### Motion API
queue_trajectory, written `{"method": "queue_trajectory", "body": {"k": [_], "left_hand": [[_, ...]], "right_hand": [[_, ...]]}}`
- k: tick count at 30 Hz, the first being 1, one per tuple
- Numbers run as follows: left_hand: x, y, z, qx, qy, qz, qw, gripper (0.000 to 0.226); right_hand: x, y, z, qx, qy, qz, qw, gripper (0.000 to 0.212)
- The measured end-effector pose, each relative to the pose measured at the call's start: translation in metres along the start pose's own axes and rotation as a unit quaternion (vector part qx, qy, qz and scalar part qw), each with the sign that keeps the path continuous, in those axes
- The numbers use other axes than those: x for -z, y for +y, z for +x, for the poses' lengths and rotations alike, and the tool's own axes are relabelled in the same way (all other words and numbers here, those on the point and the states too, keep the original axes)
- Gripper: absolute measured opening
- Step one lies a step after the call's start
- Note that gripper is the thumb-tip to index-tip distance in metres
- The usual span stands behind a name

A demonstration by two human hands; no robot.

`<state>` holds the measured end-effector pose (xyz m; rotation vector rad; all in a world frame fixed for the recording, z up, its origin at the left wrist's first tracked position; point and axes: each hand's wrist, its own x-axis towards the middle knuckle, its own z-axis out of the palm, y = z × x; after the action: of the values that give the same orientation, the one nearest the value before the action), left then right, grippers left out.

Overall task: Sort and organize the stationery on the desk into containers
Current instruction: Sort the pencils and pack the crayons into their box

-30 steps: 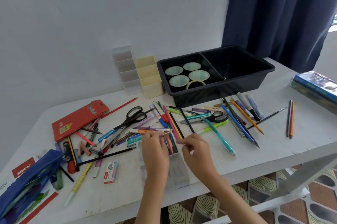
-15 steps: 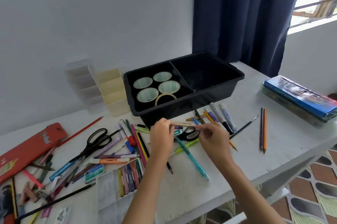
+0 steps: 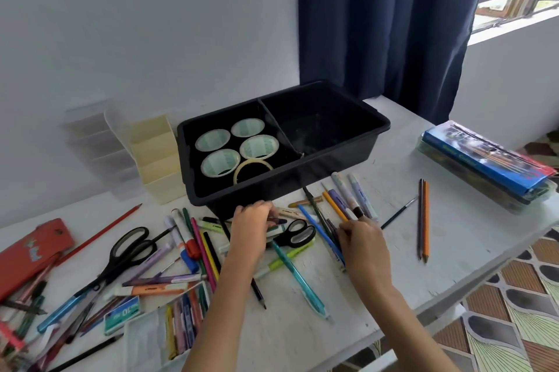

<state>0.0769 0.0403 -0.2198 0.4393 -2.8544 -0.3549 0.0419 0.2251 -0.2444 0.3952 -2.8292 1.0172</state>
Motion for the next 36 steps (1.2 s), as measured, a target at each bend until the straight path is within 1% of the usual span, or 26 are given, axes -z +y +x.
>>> {"method": "queue_trajectory", "body": {"k": [3,7,9,12,14,16,18,22,24,27,29,32,34,36], "left_hand": [[0.002,0.007,-0.006,-0.014,0.041,-0.016,0.999,0.017],[0.005,0.016,-0.012,-0.028,0.098,-0.047,0.994,0.015],[0.007,0.019,-0.014,-0.027,0.114,-0.071,0.99,0.014],[0.011,0.023,-0.021,-0.005,0.124,-0.146,0.981,0.015],[0.013,0.028,-0.03,0.015,0.125,-0.22,0.967,0.017],[0.014,0.035,-0.039,0.04,0.123,-0.291,0.948,0.017],[0.011,0.042,-0.045,0.065,0.115,-0.341,0.931,0.016],[0.005,0.06,-0.053,0.086,0.099,-0.392,0.911,0.02],[0.002,0.068,-0.058,0.094,0.1,-0.404,0.904,0.022],[-0.001,0.077,-0.064,0.118,0.112,-0.421,0.892,0.024],[-0.003,0.084,-0.07,0.134,0.121,-0.43,0.885,0.025],[-0.006,0.087,-0.077,0.144,0.127,-0.433,0.881,0.024],[-0.007,0.087,-0.083,0.151,0.136,-0.428,0.881,0.024],[-0.004,0.086,-0.09,0.171,0.146,-0.429,0.875,0.022]], "right_hand": [[-0.002,-0.001,0.001,-0.013,-0.022,-0.028,0.999,0.021],[0.001,-0.001,0.003,-0.028,-0.042,-0.026,0.998,0.018],[0.001,0.0,0.002,-0.022,-0.034,-0.012,0.999,0.016],[0.007,0.003,0.001,-0.01,-0.005,0.066,0.998,0.015],[0.018,0.006,0.001,-0.021,0.012,0.139,0.99,0.019],[0.031,0.013,0.004,-0.04,0.027,0.179,0.983,0.019],[0.041,0.023,0.007,-0.055,0.037,0.185,0.981,0.019],[0.051,0.041,-0.001,-0.063,0.056,0.186,0.979,0.017],[0.053,0.043,-0.009,-0.053,0.054,0.19,0.979,0.017],[0.052,0.033,-0.024,-0.015,0.023,0.196,0.98,0.015],[0.047,0.02,-0.033,0.007,-0.014,0.182,0.983,0.011],[0.032,0.004,-0.04,0.046,-0.069,0.101,0.991,0.012],[0.027,-0.003,-0.042,0.057,-0.08,0.041,0.994,0.017],[0.025,-0.008,-0.045,0.06,-0.069,-0.01,0.996,0.021]]}}
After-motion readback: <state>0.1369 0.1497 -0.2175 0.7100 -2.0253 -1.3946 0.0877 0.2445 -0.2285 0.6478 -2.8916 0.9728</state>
